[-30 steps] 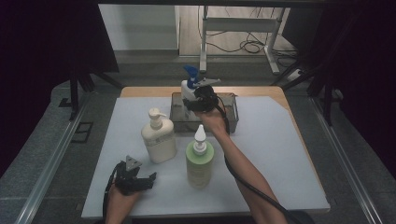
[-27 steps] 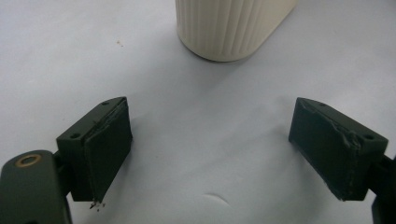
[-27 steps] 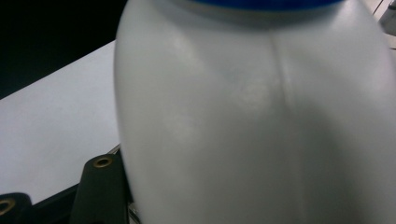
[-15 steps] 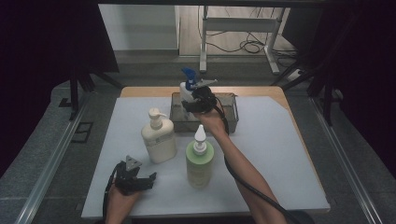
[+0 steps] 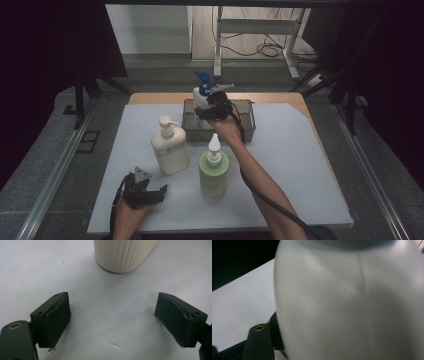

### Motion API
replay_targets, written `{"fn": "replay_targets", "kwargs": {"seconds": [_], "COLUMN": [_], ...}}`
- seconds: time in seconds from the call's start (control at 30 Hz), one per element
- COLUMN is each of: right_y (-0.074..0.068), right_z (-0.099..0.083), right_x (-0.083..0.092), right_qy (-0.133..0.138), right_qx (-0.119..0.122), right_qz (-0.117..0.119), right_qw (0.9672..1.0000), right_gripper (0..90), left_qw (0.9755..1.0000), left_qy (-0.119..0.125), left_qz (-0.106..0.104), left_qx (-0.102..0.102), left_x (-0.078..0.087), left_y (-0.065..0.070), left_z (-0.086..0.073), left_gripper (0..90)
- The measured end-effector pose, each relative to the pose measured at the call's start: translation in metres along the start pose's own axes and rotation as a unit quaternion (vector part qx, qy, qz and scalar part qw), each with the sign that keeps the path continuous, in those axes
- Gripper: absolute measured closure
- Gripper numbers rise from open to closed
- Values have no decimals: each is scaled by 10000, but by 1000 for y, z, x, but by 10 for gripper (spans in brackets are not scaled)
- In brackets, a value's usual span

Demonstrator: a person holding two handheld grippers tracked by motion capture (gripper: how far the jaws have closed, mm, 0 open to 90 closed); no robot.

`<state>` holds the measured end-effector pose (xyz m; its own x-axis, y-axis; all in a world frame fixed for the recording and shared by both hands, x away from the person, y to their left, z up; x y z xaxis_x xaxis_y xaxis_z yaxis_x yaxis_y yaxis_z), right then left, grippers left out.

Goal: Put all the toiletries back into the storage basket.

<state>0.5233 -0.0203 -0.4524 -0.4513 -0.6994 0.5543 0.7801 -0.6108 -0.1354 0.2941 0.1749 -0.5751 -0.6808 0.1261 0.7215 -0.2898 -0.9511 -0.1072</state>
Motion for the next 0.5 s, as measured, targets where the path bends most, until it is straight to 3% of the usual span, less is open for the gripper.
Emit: {"fn": "replay_targets", "kwargs": {"seconds": [0.13, 0.5], "right_y": [0, -2], "right_z": [1, -7], "right_x": [4, 25], "right_qy": [5, 14], "right_qx": [50, 268], "right_qz": [-10, 144], "right_qw": [10000, 9995], "right_gripper": [254, 250], "left_qw": [10000, 10000], "left_qy": [0, 0], "left_qz": [-1, 2], "left_qx": [0, -1], "left_x": [0, 0], "left_y": [0, 0], "left_z": [0, 0], "left_gripper": [130, 130]}}
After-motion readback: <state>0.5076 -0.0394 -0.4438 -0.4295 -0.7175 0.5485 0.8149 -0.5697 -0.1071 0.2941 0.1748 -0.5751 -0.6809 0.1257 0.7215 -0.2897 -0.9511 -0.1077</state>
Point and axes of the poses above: each handheld gripper's, and its own axes: x roughly backward along the jaws, z roughly out of its top, y roughly to its right, the point moved 7 cm from there along -x, roughly forward along the jaws, and after that the axes turned 11 degrees about z, right-handed, at the moved point
